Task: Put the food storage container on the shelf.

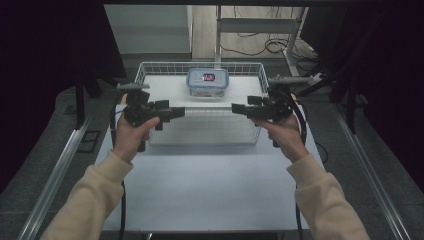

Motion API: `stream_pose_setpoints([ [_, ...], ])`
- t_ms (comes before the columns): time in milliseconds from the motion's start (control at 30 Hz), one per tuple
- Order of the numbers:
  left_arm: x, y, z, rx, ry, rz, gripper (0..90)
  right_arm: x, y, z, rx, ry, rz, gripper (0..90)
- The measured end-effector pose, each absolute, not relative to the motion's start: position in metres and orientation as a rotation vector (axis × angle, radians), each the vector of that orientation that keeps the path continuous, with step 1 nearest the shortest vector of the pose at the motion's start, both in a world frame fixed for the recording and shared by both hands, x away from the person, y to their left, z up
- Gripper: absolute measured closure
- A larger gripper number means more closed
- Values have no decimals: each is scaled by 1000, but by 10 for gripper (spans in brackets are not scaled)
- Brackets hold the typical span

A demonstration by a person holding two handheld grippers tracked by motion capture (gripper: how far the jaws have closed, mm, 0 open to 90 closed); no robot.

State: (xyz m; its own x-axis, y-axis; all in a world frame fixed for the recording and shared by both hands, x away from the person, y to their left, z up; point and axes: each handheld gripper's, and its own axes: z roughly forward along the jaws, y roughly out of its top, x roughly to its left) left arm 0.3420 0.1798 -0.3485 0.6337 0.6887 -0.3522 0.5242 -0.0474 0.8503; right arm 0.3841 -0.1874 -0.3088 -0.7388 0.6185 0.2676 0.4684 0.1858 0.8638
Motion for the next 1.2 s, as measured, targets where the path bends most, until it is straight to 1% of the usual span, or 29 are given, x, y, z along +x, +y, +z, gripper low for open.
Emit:
stream_pose_setpoints([
  [67,328,181,-361,1716,984,201,191,371,-194,-319,1037,2304,1601,198],
  [100,322,181,-367,1718,977,200,191,360,-201,-331,1013,2303,1594,199],
  [133,315,182,-374,1713,977,200,191,360,-201,-331,1013,2303,1594,199],
  [200,302,183,-387,1719,972,211,192,350,-208,-343,999,2298,1593,204],
  [233,294,184,-396,1725,969,222,193,340,-218,-358,980,2292,1595,212],
  [267,290,184,-401,1737,971,240,193,340,-218,-358,980,2292,1595,212],
  [333,278,183,-415,1769,961,274,195,333,-225,-370,988,2279,1601,222],
  [467,261,181,-442,1810,963,246,194,318,-237,-397,1018,2267,1594,230],
  [500,258,181,-449,1816,970,239,194,310,-241,-410,1032,2269,1583,231],
  [533,257,181,-454,1820,975,232,194,310,-241,-410,1032,2269,1583,231],
  [667,254,183,-477,1819,1016,199,195,299,-246,-433,1048,2274,1562,236],
  [833,255,186,-484,1824,1041,212,194,295,-245,-454,1041,2306,1507,242],
  [1200,249,186,-484,1831,1024,246,187,294,-249,-462,1046,2283,1529,241],
])
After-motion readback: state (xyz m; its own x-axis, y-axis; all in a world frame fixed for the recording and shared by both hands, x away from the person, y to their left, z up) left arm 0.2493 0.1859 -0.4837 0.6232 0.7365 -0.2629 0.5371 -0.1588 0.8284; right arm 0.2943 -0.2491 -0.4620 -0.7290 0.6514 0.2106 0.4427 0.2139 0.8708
